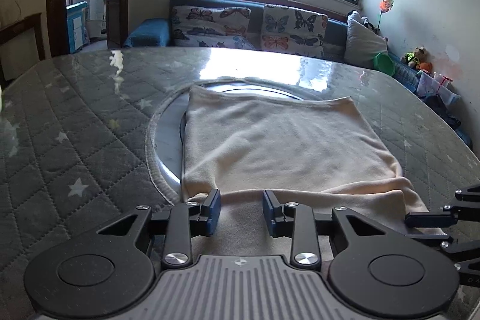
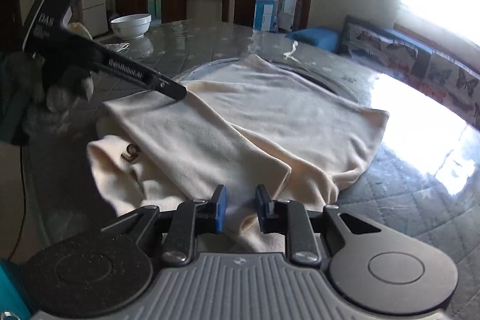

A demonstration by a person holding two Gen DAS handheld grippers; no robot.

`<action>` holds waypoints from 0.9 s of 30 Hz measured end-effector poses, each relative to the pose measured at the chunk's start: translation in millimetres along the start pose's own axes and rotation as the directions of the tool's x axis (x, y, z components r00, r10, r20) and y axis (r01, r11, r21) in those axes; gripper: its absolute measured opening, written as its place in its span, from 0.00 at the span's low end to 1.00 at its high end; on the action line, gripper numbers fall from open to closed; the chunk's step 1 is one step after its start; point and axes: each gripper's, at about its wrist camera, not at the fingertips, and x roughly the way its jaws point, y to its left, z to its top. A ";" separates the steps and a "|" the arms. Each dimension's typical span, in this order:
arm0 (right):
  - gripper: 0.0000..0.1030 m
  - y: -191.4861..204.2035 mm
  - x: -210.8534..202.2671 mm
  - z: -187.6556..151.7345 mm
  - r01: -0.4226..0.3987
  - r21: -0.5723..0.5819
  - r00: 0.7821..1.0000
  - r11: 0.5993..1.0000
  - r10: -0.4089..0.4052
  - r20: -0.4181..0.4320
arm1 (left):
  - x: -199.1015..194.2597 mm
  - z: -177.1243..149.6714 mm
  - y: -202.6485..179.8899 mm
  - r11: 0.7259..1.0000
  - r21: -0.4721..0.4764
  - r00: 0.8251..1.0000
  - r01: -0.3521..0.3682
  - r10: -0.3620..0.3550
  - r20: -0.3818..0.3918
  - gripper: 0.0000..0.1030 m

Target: Fold clothes

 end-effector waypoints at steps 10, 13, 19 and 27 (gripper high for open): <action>0.30 3.2 -7.6 -7.4 -0.019 -0.025 1.000 1.000 0.019 -0.016 | -61.7 -30.2 -33.5 0.978 0.181 0.994 0.107 -0.105 -0.016 0.41; 0.35 3.7 -17.6 -4.1 -0.021 -0.048 1.000 0.999 0.021 -0.004 | -74.6 -42.1 -40.6 0.964 0.231 0.991 0.135 -0.129 -0.041 0.49; 0.46 6.8 -34.5 -6.5 -0.016 -0.120 1.000 0.993 0.014 -0.018 | -81.0 -61.9 -43.9 0.950 0.284 0.990 0.132 -0.114 -0.080 0.49; 0.55 17.3 -39.6 -13.9 -0.057 -0.212 0.998 0.976 0.047 -0.052 | -64.7 -84.1 -59.6 0.844 0.535 0.999 0.031 -0.043 0.009 0.49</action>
